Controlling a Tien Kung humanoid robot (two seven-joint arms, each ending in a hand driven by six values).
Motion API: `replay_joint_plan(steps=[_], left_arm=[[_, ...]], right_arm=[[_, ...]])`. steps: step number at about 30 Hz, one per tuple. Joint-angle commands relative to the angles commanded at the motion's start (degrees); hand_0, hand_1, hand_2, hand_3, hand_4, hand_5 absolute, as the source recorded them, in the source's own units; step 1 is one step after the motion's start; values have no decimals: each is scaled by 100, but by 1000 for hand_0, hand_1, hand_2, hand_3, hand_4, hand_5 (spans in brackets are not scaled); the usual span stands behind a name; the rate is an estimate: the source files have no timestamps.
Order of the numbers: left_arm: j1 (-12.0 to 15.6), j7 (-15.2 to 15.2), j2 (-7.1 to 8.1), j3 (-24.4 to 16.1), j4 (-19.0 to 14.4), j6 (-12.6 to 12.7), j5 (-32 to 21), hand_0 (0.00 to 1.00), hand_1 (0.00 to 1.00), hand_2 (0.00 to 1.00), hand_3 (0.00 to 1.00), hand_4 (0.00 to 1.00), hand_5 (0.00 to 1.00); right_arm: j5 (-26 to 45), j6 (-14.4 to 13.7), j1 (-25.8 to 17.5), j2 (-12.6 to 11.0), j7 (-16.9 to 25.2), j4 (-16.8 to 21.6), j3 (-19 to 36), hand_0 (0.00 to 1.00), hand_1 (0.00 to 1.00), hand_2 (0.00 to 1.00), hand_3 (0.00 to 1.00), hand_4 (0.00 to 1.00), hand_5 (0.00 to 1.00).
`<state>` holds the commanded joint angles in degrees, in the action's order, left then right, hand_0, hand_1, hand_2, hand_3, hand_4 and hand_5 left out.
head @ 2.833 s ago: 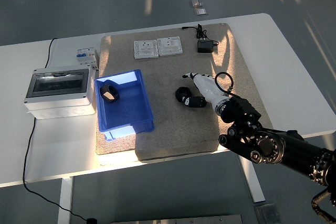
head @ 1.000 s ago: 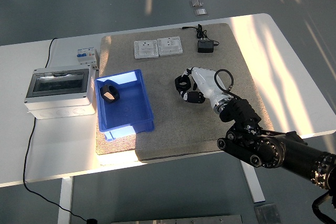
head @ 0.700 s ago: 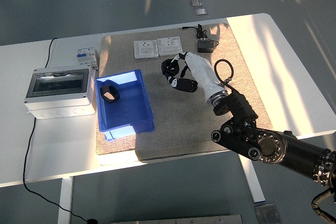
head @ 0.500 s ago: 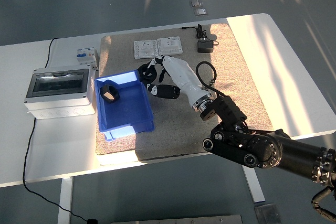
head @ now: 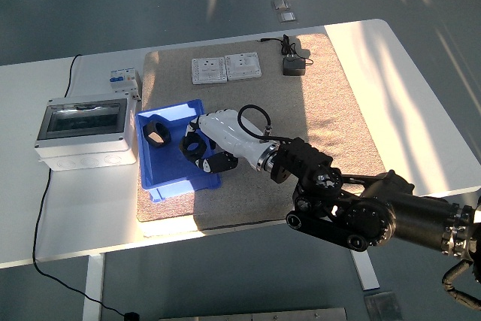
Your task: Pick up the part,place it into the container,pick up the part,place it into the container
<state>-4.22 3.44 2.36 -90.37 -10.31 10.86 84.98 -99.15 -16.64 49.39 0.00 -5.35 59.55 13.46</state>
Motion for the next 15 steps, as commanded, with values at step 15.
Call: replay_joint_plan(steps=[15], left_arm=[[10,5,7,12,0,-17,67,675,660,739,722,742,812]], right_arm=[[134,-475,-202,-129,326,83,378,998,955,934,969,590,174]])
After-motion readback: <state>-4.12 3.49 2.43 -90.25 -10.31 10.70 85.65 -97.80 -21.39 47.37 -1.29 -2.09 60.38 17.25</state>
